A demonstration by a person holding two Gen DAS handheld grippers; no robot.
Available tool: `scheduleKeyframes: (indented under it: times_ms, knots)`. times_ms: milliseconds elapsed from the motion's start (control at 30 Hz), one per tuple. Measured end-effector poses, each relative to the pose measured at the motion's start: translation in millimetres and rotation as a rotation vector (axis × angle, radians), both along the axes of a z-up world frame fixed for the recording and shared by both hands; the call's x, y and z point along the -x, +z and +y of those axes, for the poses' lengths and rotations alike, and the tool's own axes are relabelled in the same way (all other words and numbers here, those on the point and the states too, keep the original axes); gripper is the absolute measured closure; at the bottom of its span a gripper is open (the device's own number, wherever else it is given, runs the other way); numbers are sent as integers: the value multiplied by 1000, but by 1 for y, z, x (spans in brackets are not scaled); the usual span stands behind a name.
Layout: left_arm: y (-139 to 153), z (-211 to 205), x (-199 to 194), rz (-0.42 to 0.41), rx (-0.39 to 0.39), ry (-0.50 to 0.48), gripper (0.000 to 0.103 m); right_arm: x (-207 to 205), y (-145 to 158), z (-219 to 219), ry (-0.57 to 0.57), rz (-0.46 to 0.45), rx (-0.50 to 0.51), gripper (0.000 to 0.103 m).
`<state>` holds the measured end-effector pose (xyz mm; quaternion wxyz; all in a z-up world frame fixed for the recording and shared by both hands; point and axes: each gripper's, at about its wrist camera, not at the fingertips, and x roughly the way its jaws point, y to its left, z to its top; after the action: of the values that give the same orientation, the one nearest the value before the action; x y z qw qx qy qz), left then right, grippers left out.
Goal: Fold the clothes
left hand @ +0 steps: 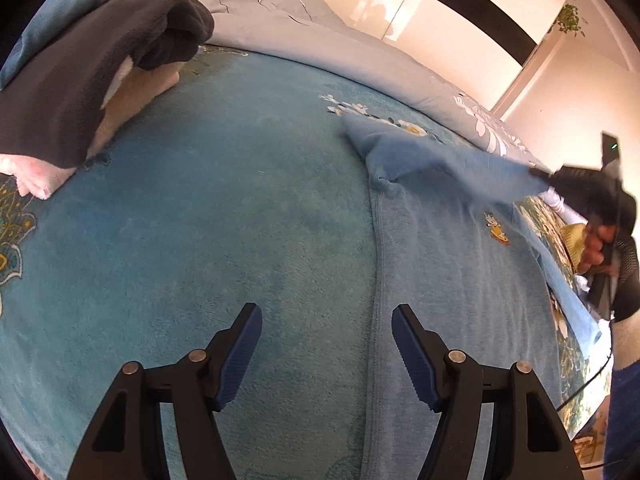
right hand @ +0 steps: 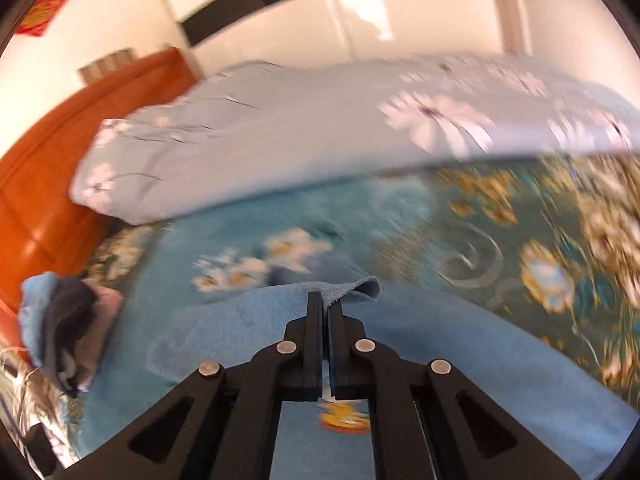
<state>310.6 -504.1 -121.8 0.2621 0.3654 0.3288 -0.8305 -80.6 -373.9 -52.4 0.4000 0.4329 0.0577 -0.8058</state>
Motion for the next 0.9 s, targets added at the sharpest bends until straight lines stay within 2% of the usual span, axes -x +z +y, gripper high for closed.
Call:
scheduleKeyframes:
  times_ms: [67, 200, 300, 333, 400, 433, 467, 533, 700, 800, 833, 900]
  knots:
    - [0, 2, 1, -10, 6, -4, 32, 13, -18, 10, -39, 0, -47, 101]
    - [1, 2, 4, -27, 5, 1, 32, 29, -47, 21, -71, -62, -79, 100]
    - [5, 5, 5, -33, 17, -3, 32, 28, -52, 28, -54, -55, -118, 100]
    - [6, 7, 5, -35, 24, -4, 32, 28, -49, 32, -59, -49, -112, 96]
    - [10, 9, 5, -39, 38, -5, 32, 28, -43, 44, -82, -40, -98, 81]
    - [12, 10, 5, -39, 43, -8, 32, 27, -39, 59, -106, -40, -78, 71]
    - [14, 12, 4, -38, 45, -12, 32, 25, -33, 77, -130, -42, -52, 67]
    - [17, 16, 4, -35, 50, -20, 32, 20, -25, 122, -191, -51, -7, 67]
    - [25, 27, 3, -23, 58, -37, 31, 2, -18, 271, -419, -105, 72, 66]
    - [28, 36, 9, -14, 47, -55, 30, -8, -22, 366, -648, -131, 143, 66]
    - [29, 39, 11, -9, 42, -64, 30, -10, -26, 391, -711, -149, 154, 66]
    - [31, 46, 14, 3, 31, -80, 30, -8, -29, 400, -725, -163, 171, 66]
